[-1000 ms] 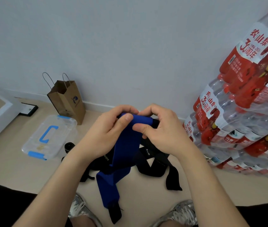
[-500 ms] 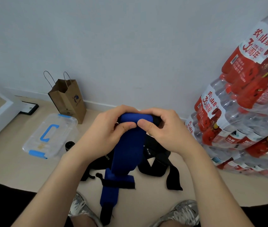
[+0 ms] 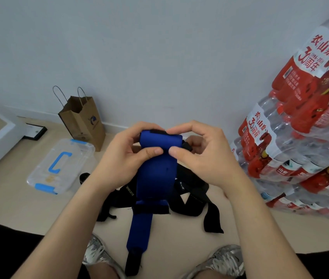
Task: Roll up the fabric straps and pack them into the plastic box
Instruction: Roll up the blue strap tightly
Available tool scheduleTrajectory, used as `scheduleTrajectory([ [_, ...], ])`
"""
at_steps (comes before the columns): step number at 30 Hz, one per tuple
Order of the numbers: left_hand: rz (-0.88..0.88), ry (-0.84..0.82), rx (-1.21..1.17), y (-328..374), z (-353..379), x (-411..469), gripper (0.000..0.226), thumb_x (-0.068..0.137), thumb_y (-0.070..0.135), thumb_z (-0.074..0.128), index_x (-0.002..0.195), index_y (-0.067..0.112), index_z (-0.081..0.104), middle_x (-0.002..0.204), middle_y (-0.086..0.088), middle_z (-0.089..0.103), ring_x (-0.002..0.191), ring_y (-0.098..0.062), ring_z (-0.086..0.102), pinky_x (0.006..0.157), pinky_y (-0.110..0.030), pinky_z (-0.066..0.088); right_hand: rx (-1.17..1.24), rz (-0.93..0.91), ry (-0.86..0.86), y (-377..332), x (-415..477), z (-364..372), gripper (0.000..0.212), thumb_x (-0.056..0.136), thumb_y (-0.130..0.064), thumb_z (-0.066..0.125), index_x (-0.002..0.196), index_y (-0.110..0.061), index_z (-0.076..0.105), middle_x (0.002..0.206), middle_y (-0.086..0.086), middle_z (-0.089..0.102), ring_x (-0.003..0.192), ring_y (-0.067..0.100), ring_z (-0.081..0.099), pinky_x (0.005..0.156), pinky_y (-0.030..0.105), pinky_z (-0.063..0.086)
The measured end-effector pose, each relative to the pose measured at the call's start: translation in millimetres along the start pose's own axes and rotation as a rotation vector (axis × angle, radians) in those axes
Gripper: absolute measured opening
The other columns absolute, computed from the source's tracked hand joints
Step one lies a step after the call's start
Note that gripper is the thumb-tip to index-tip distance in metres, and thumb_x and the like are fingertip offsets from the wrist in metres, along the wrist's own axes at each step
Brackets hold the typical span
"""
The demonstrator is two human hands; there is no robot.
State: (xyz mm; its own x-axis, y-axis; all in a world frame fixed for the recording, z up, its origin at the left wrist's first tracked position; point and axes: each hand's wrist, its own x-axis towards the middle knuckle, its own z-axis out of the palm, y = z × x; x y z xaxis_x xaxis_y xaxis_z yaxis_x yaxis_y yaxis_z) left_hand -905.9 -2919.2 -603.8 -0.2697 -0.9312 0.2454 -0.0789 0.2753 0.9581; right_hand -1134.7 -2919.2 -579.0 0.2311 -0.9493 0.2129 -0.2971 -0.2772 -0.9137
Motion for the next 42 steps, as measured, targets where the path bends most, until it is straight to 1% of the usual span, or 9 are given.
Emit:
scheduleTrajectory([
  [2,-0.005,0.038,-0.005,-2,-3,0,0.037,0.096,0.016,0.079,0.130,0.027,0.070,0.121,0.000,0.076,0.106,-0.024,0.076,0.088,-0.044,0.066,0.034,0.033,-0.055,2,2,-6,0.040,0.092,-0.020,0.076,0.123,-0.045,0.077,0.104,-0.010,0.080,0.074,0.019,0.074,0.067,0.025,0.056],
  [5,-0.003,0.093,-0.013,-4,-2,-1,0.037,0.097,0.014,0.078,0.131,0.025,0.070,0.122,0.003,0.076,0.104,-0.017,0.076,0.088,-0.043,0.066,-0.021,0.026,0.019,9,5,-9,0.040,0.101,-0.008,0.064,0.125,-0.037,0.079,0.088,-0.005,0.080,0.069,0.009,0.070,0.071,0.022,0.054],
  [13,0.019,0.077,-0.053,1,-1,1,0.037,0.098,0.016,0.077,0.133,0.025,0.068,0.124,0.003,0.074,0.105,-0.019,0.075,0.086,-0.036,0.066,0.019,-0.027,0.314,6,7,-1,0.012,0.083,-0.025,0.063,0.077,-0.028,0.073,0.091,-0.009,0.070,0.084,0.007,0.067,0.075,0.024,0.051],
  [18,0.036,0.002,-0.034,3,3,2,0.035,0.102,0.015,0.072,0.135,0.025,0.064,0.125,0.000,0.071,0.105,-0.023,0.074,0.082,-0.042,0.067,0.020,0.038,-0.035,1,4,2,0.039,0.101,-0.062,0.057,0.132,-0.040,0.068,0.115,-0.007,0.075,0.106,0.014,0.071,0.094,0.037,0.059],
  [21,0.031,-0.031,-0.026,2,3,2,0.034,0.104,0.014,0.071,0.135,0.025,0.063,0.124,0.002,0.069,0.105,-0.021,0.072,0.081,-0.039,0.066,-0.033,0.082,-0.128,3,5,5,0.050,0.097,-0.075,0.057,0.133,-0.044,0.070,0.114,0.007,0.076,0.106,0.035,0.072,0.093,0.057,0.059],
  [24,0.016,-0.038,-0.026,-1,2,1,0.034,0.104,0.013,0.070,0.136,0.025,0.063,0.124,0.003,0.069,0.105,-0.019,0.071,0.084,-0.034,0.064,-0.221,0.054,0.004,6,6,-2,0.052,0.085,-0.083,0.059,0.122,-0.050,0.077,0.110,-0.010,0.061,0.105,0.004,0.062,0.087,0.012,0.046],
  [26,0.011,-0.035,-0.018,-2,1,1,0.034,0.104,0.012,0.070,0.136,0.025,0.063,0.125,0.003,0.069,0.106,-0.020,0.072,0.084,-0.035,0.064,-0.296,0.073,0.065,4,4,-6,0.049,0.078,-0.084,0.063,0.105,-0.047,0.080,0.108,-0.012,0.053,0.107,-0.001,0.056,0.083,0.009,0.039],
  [33,0.012,-0.069,-0.045,3,6,1,0.036,0.103,0.007,0.070,0.136,0.020,0.066,0.128,-0.003,0.069,0.112,-0.028,0.073,0.091,-0.046,0.066,0.007,0.188,-0.118,-4,1,1,0.042,0.090,-0.068,0.064,0.112,-0.033,0.071,0.096,0.002,0.080,0.084,0.030,0.075,0.082,0.062,0.060],
  [42,-0.225,-0.077,-0.258,9,4,-4,0.032,0.106,0.034,0.065,0.132,0.018,0.071,0.116,-0.010,0.081,0.106,-0.025,0.080,0.080,-0.028,0.064,-0.066,0.019,0.011,-1,-2,4,0.037,0.080,-0.045,0.088,0.110,-0.041,0.067,0.101,-0.008,0.078,0.096,0.016,0.077,0.083,0.048,0.065],
])
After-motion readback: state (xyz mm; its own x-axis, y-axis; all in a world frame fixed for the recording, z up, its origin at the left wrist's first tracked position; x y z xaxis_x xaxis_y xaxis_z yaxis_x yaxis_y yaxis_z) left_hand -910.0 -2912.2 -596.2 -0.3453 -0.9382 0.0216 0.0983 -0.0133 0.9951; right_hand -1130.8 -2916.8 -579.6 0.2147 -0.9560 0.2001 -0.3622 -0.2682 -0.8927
